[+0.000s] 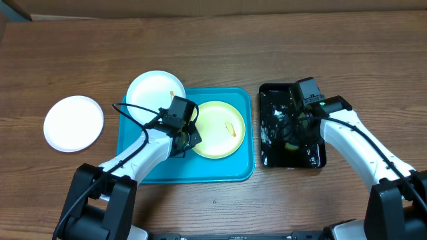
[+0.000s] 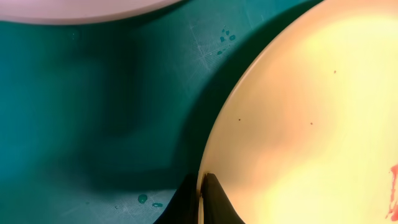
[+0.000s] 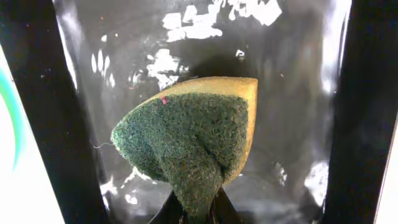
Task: Clean dirty plates on tray and stack at the side
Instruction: 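Carry the sponge left over the yellow plate with the right gripper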
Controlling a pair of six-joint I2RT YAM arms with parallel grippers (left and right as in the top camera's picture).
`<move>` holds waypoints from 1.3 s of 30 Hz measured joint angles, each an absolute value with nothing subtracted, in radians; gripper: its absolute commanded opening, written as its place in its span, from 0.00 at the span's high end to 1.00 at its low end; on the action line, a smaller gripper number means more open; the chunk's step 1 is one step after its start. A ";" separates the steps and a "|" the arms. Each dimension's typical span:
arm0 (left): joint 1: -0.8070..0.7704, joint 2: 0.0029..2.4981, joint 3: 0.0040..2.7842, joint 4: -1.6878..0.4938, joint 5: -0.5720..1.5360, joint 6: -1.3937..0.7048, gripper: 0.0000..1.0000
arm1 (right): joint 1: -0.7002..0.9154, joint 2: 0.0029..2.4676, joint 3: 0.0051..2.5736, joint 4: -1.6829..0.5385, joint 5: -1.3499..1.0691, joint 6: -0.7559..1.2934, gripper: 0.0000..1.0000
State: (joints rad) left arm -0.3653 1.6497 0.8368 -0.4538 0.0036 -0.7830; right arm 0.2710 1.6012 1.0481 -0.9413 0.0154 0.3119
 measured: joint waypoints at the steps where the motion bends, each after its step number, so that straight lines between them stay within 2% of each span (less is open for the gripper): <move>1: -0.365 1.650 0.837 -0.454 0.003 -0.783 0.96 | 0.271 1.601 1.048 -0.943 0.015 0.316 0.96; 23: -0.365 1.650 0.837 -0.452 0.004 -0.783 0.96 | 0.271 1.601 1.046 -0.926 -0.072 0.341 0.96; 33: -0.365 1.650 0.837 -0.448 0.006 -0.783 0.96 | 0.299 1.601 1.044 -0.706 -0.444 0.333 0.96; 39: -0.365 1.650 0.837 -0.448 0.006 -0.783 0.96 | 0.439 1.601 1.044 -0.600 -0.413 0.343 0.96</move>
State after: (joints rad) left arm -0.3653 1.6497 0.8368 -0.4484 0.0063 -0.7830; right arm 0.4393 1.6012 1.0435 -0.5999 -0.4129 0.3428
